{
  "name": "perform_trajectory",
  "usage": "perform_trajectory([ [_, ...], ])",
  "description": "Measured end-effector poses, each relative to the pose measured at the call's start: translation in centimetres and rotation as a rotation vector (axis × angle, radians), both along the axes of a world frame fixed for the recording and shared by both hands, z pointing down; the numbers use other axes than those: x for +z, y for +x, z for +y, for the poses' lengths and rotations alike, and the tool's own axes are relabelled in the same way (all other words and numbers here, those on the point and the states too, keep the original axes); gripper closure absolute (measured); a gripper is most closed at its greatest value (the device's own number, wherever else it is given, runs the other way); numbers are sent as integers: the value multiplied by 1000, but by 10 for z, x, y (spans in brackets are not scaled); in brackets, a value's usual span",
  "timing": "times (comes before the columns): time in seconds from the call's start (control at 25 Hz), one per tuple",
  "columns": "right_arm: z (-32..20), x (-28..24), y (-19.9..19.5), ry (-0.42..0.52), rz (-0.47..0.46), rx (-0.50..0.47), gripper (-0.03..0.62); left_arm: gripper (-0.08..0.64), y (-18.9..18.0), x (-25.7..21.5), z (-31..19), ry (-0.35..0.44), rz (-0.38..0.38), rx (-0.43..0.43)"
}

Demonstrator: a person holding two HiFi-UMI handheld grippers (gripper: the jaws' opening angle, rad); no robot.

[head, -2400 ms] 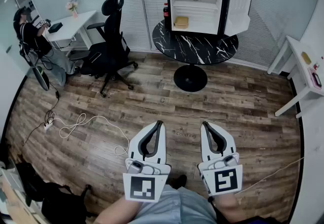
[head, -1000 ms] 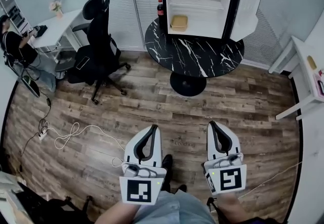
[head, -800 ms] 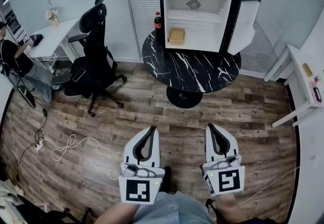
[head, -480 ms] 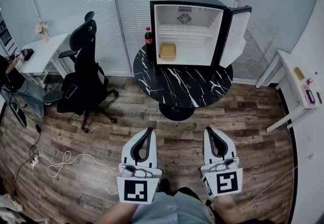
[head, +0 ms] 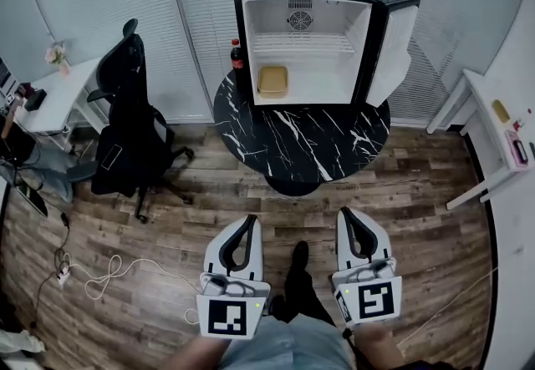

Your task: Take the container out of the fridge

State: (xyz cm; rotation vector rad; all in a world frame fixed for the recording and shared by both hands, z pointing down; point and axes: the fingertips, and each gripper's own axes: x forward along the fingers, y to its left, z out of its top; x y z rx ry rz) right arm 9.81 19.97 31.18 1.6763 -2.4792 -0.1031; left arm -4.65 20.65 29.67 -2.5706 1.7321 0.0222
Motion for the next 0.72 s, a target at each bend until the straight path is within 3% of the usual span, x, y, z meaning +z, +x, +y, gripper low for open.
perform_trajectory([
  [0.72, -226, 6, 30, -31, -54, -53, 578, 546, 39, -1, -217, -31, -75, -27],
])
